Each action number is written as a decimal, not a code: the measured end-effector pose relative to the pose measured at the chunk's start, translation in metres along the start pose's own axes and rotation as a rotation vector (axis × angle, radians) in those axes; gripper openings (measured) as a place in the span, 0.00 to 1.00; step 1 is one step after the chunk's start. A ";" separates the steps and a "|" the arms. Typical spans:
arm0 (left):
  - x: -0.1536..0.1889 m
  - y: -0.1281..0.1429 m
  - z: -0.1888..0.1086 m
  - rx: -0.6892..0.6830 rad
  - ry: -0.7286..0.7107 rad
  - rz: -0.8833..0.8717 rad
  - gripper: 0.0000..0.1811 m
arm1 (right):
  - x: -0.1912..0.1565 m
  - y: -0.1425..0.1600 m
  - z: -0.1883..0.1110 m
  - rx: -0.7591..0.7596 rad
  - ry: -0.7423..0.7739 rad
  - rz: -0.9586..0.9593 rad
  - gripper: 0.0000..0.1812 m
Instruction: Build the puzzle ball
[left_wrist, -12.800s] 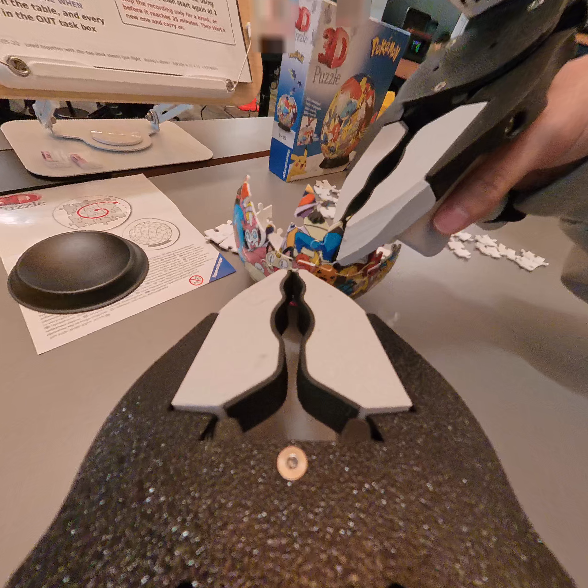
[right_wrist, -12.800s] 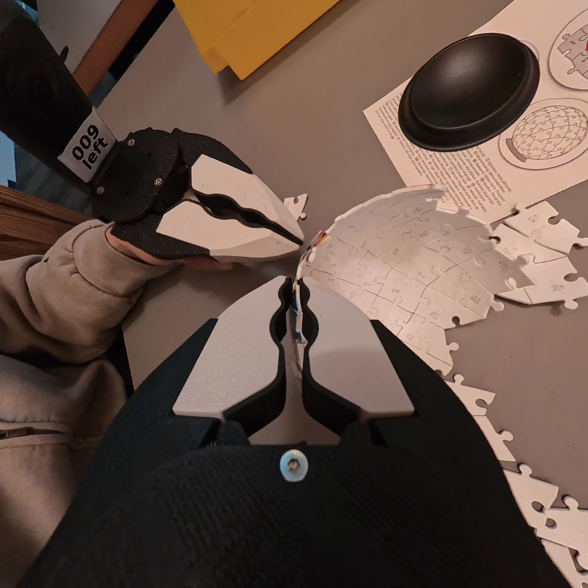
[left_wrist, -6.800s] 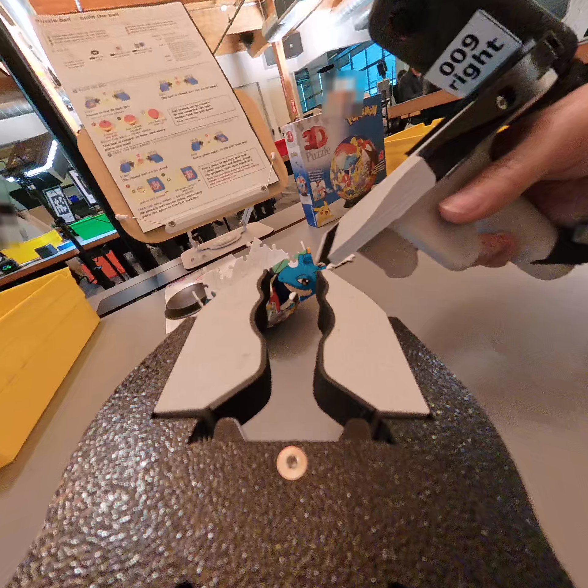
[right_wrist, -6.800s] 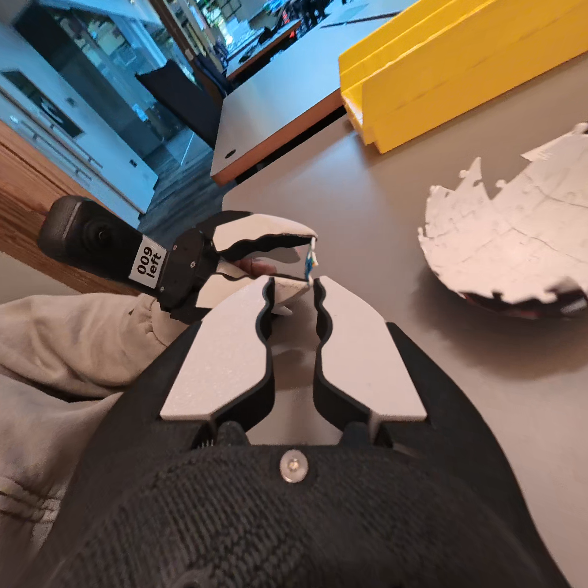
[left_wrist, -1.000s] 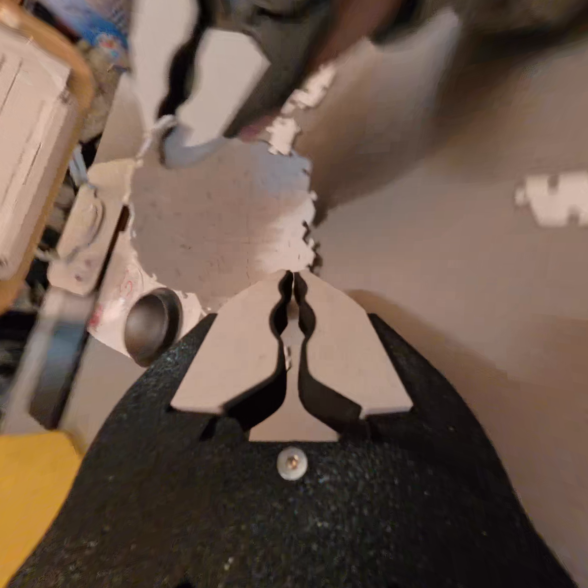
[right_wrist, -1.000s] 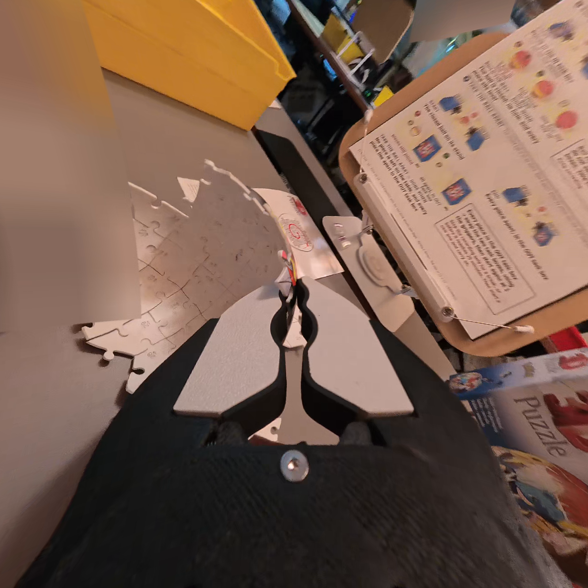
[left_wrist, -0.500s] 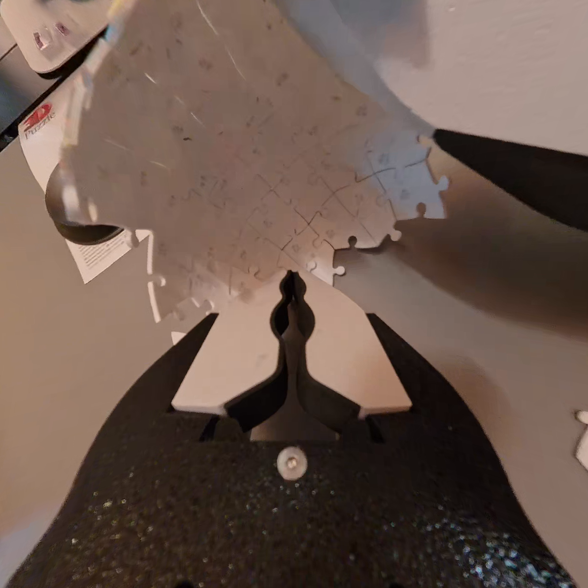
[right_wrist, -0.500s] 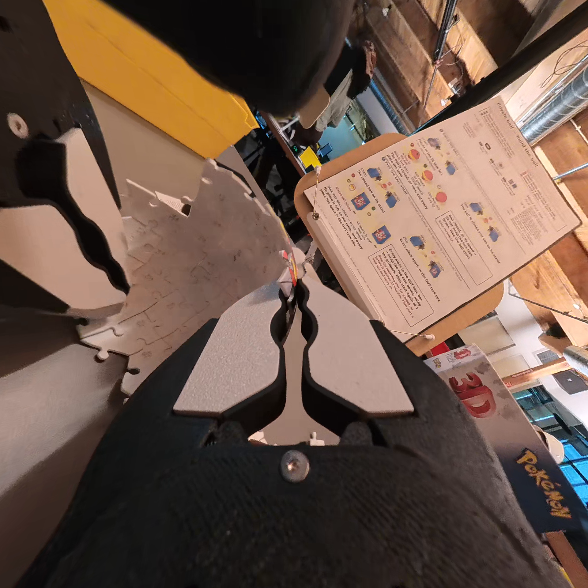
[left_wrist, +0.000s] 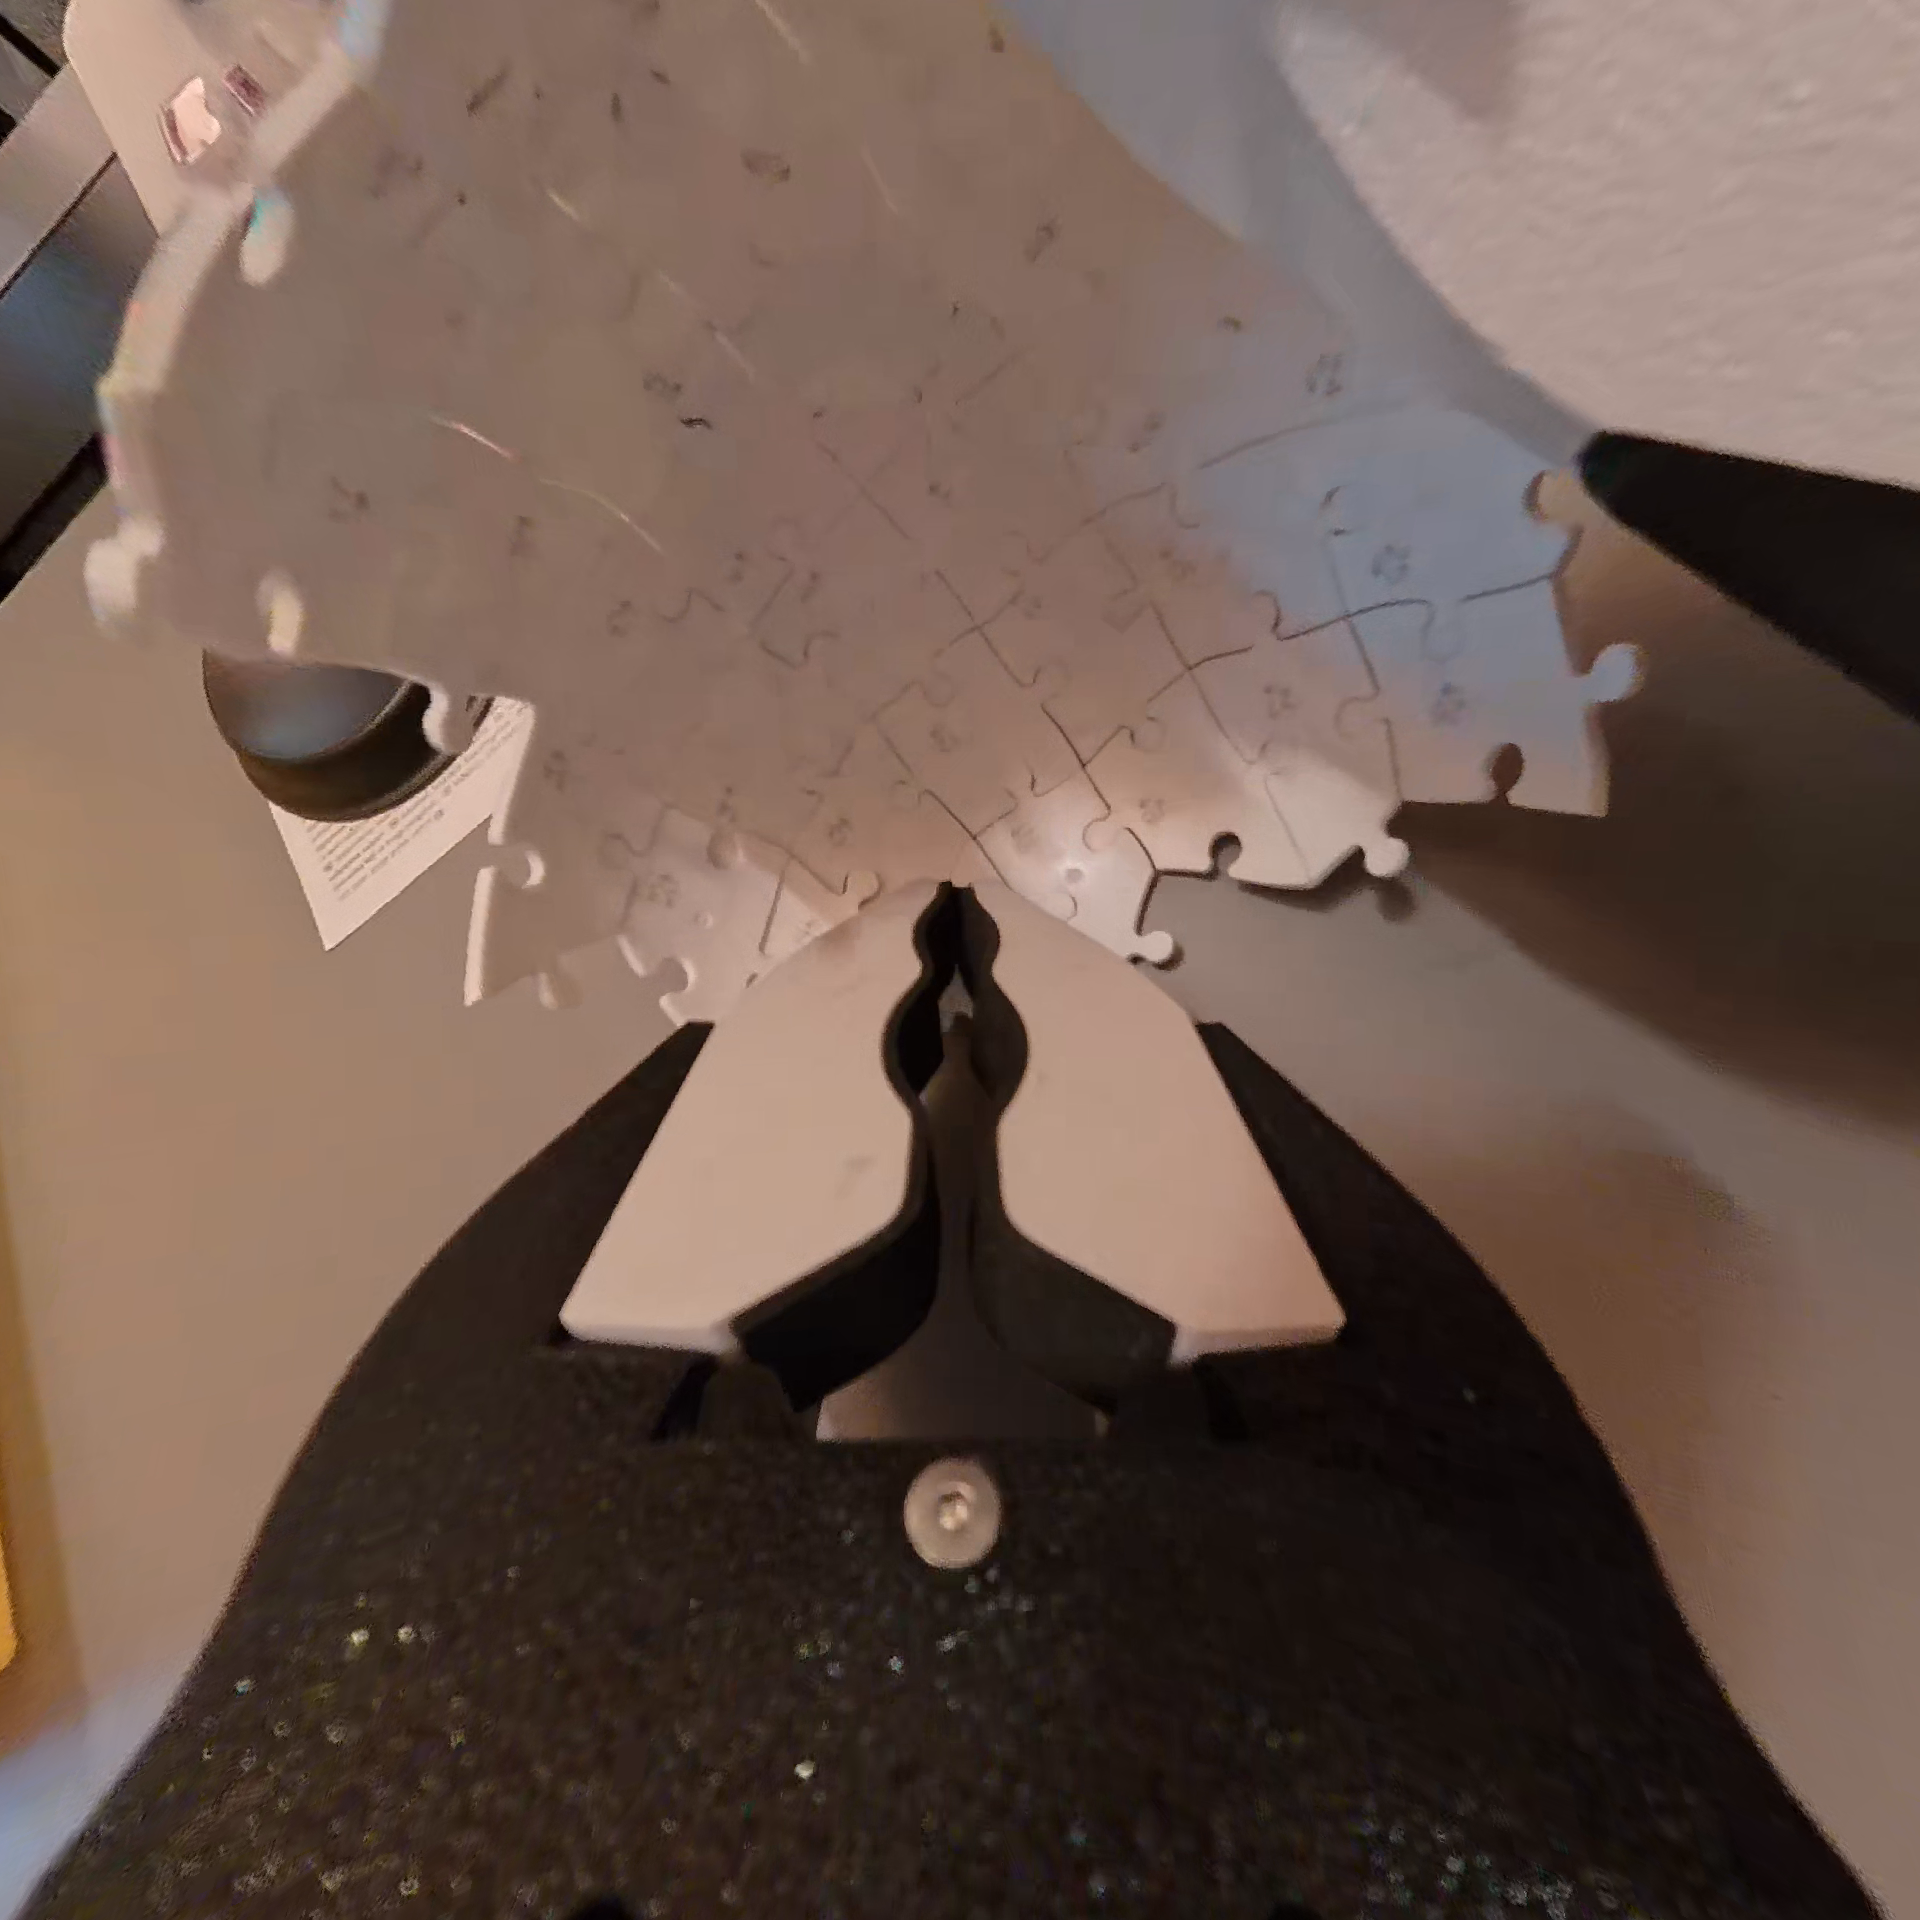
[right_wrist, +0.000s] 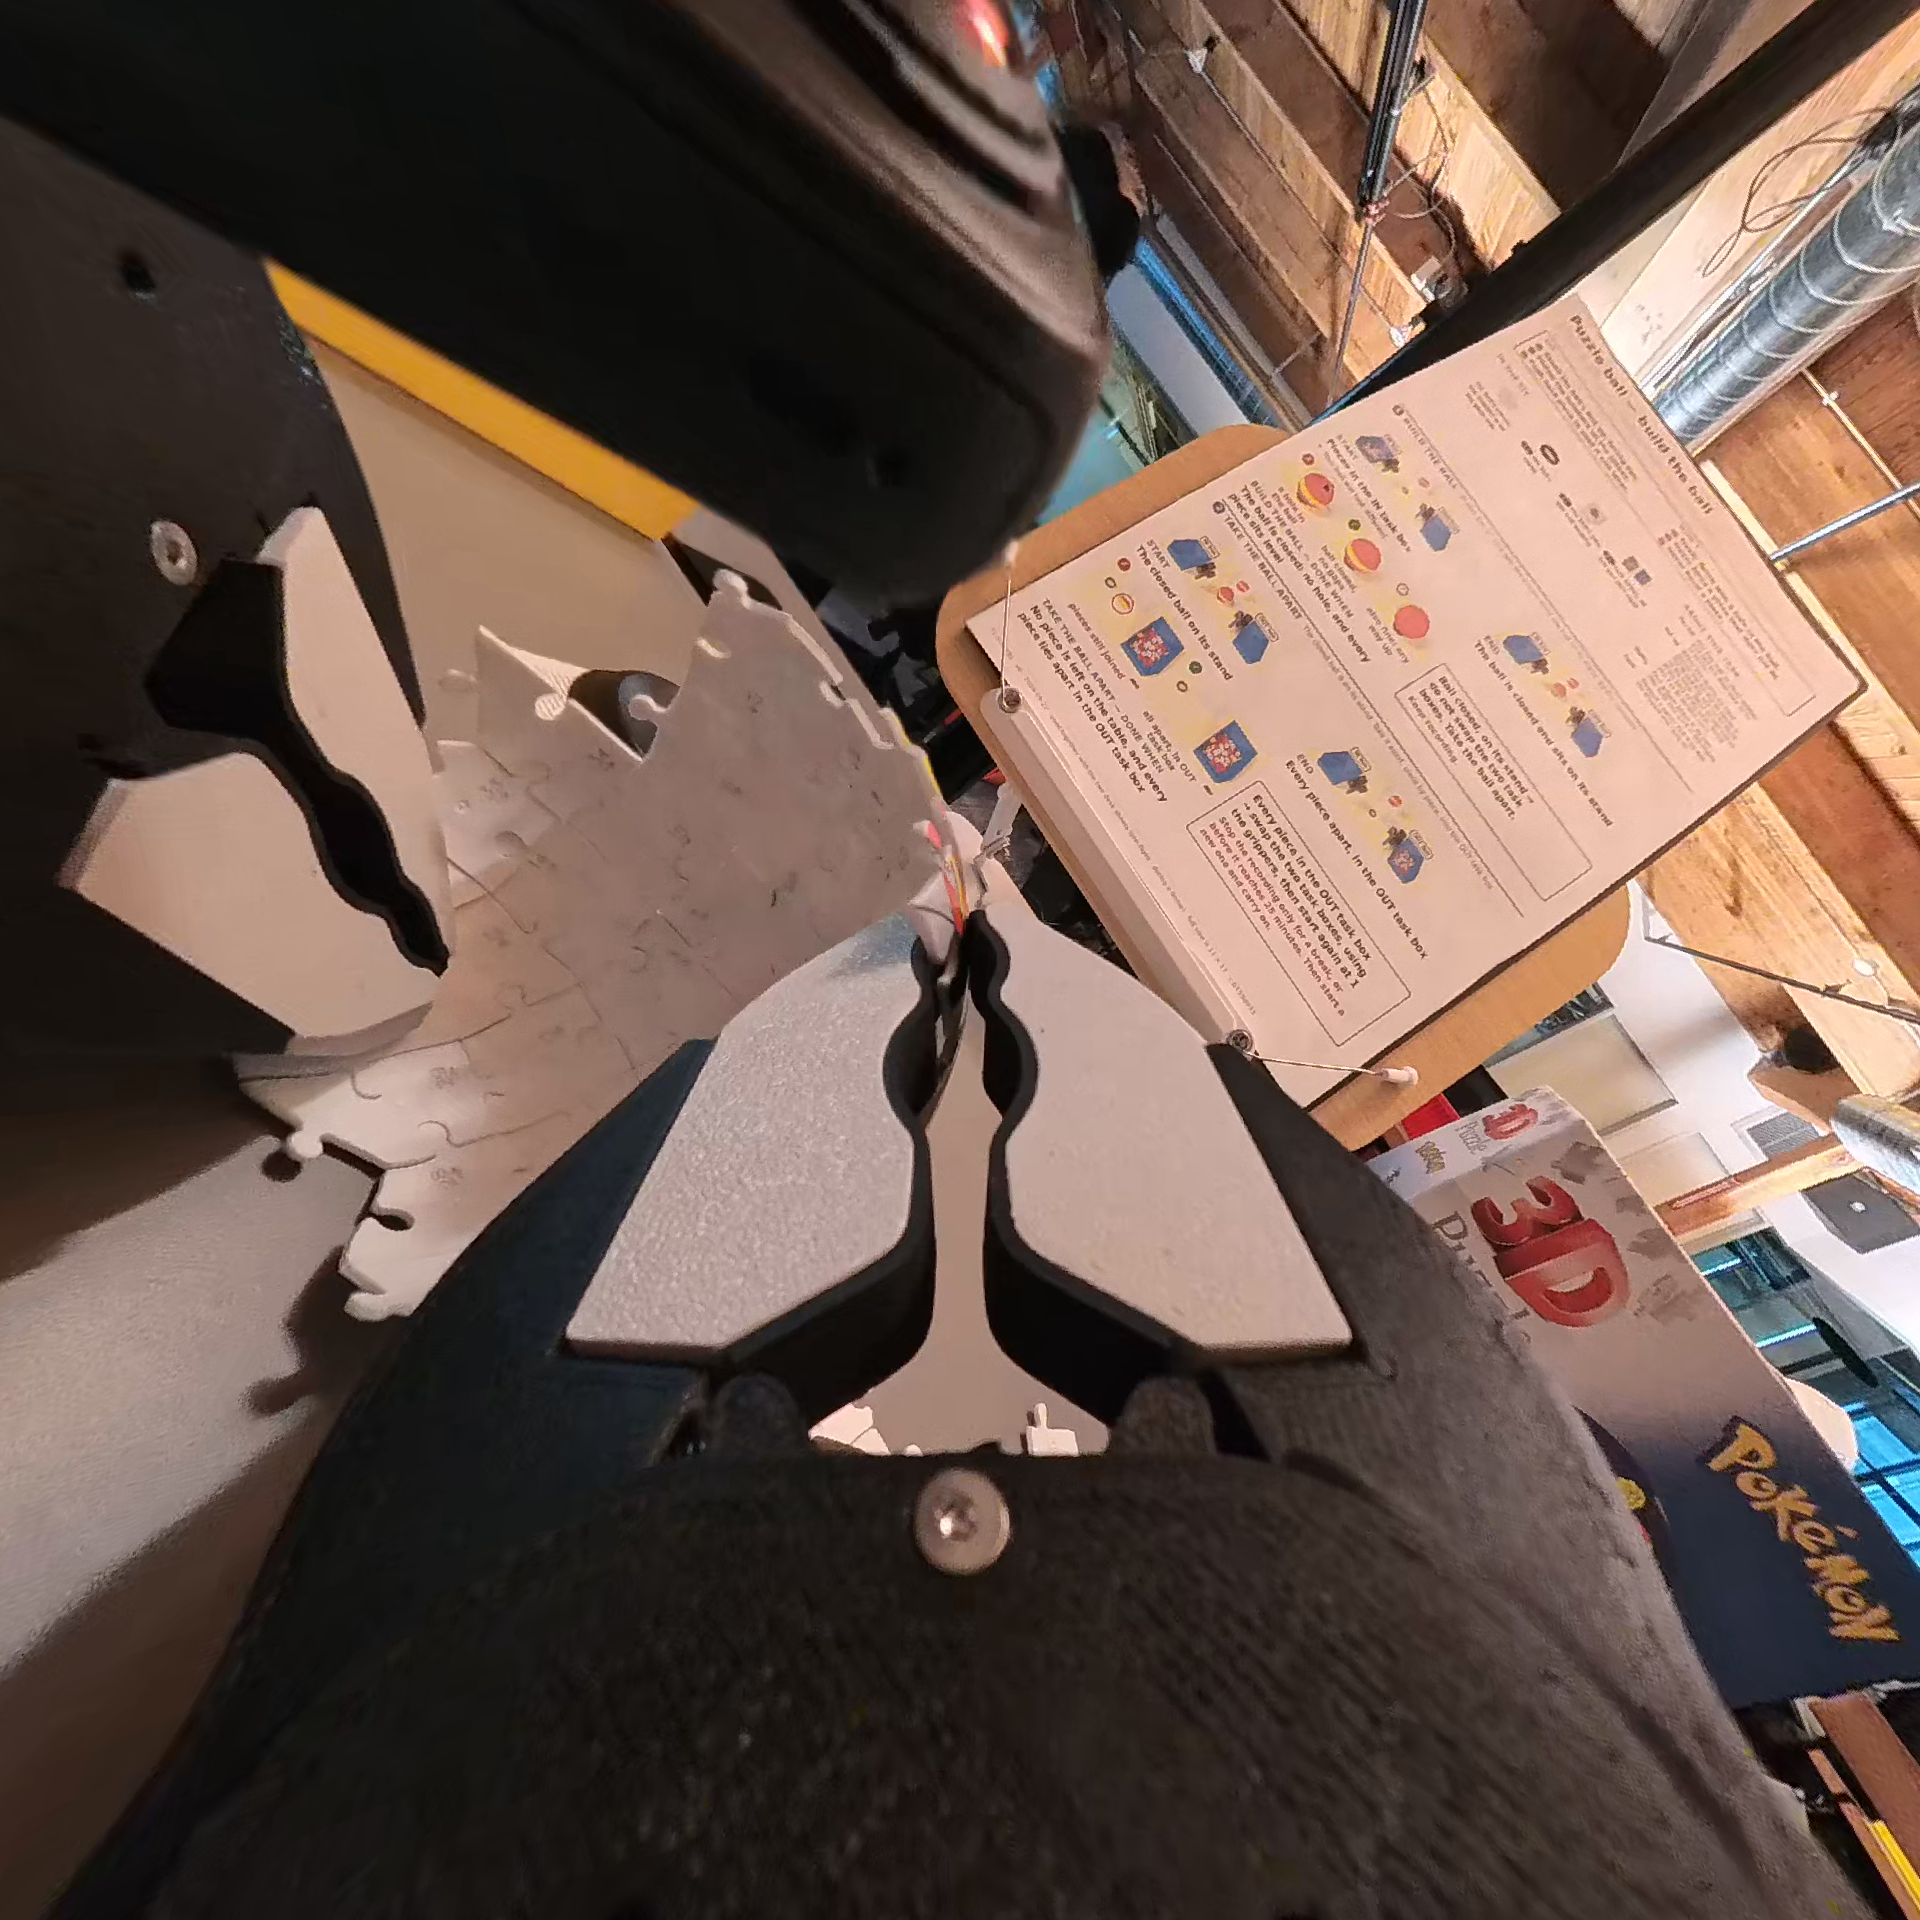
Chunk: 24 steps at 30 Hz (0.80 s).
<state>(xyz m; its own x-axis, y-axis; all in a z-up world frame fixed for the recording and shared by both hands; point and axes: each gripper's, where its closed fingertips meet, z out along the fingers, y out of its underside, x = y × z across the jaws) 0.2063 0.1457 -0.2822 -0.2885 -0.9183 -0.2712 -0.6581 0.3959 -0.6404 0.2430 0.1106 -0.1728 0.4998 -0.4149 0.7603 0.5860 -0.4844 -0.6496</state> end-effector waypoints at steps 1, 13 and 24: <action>-0.001 -0.001 -0.002 0.012 0.001 -0.018 0.00 | 0.000 0.001 0.000 -0.001 0.001 -0.001 0.02; -0.028 -0.016 -0.040 0.141 -0.071 -0.062 0.00 | -0.001 -0.007 -0.001 0.018 0.019 -0.068 0.02; -0.031 0.002 -0.012 0.080 -0.153 0.031 0.00 | -0.006 -0.014 0.015 0.001 -0.058 -0.177 0.02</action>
<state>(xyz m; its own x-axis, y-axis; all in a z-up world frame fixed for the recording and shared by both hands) 0.2057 0.1746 -0.2662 -0.1948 -0.8984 -0.3936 -0.5916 0.4277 -0.6834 0.2406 0.1315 -0.1682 0.4251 -0.2782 0.8613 0.6688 -0.5447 -0.5060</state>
